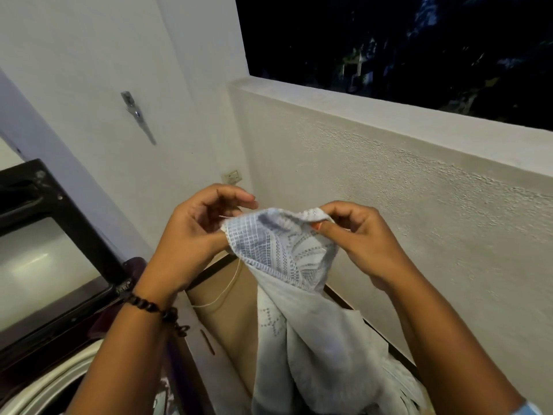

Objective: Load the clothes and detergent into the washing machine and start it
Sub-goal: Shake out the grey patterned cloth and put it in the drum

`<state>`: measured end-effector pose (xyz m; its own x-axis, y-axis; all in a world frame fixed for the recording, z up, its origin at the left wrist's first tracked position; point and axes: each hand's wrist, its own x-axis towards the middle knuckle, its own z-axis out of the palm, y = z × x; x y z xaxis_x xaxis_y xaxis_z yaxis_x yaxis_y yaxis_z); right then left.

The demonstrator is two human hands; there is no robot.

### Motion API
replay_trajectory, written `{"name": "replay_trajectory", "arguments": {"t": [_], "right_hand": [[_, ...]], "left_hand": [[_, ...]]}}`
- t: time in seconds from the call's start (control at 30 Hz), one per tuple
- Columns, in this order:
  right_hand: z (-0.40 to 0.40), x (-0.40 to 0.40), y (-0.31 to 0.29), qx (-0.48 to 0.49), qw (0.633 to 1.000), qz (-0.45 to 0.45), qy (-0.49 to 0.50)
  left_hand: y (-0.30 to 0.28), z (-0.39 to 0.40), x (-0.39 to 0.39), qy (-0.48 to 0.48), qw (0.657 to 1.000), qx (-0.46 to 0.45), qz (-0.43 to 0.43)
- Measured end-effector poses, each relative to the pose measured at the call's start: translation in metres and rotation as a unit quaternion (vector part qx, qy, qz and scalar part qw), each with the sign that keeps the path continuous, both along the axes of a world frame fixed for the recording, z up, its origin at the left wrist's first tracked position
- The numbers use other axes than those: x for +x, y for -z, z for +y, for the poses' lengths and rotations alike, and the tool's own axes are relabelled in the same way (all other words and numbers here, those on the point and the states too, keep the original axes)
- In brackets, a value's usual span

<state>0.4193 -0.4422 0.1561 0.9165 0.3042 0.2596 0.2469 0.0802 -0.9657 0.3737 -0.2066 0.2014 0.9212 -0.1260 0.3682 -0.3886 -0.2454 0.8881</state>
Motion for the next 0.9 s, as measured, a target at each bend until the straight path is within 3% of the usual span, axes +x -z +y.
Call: {"name": "replay_trajectory", "arguments": {"t": [0.1, 0.2, 0.53, 0.63, 0.73, 0.8, 0.9], "right_hand": [[-0.003, -0.002, -0.007, 0.026, 0.999, 0.02, -0.037], [-0.002, -0.006, -0.009, 0.008, 0.996, 0.022, -0.088], [-0.014, -0.002, -0.009, -0.021, 0.991, 0.035, -0.127], [-0.014, -0.002, -0.011, -0.051, 0.989, 0.005, -0.138], [-0.01, 0.001, -0.009, -0.015, 0.999, -0.003, -0.042], [-0.008, 0.004, -0.004, -0.007, 0.999, -0.011, 0.034], [-0.003, 0.005, 0.006, -0.144, 0.983, -0.055, 0.097]], "left_hand": [[0.0, 0.015, -0.004, 0.084, 0.979, 0.152, 0.106], [0.003, 0.019, -0.009, 0.186, 0.936, 0.162, 0.252], [0.016, -0.013, -0.005, 0.119, 0.978, 0.049, 0.165], [0.013, -0.024, -0.007, 0.157, 0.959, 0.112, 0.206], [0.019, -0.027, -0.008, 0.181, 0.934, 0.218, 0.216], [0.018, -0.022, -0.012, 0.19, 0.928, 0.207, 0.246], [0.013, -0.017, -0.02, 0.207, 0.927, 0.128, 0.284]]}}
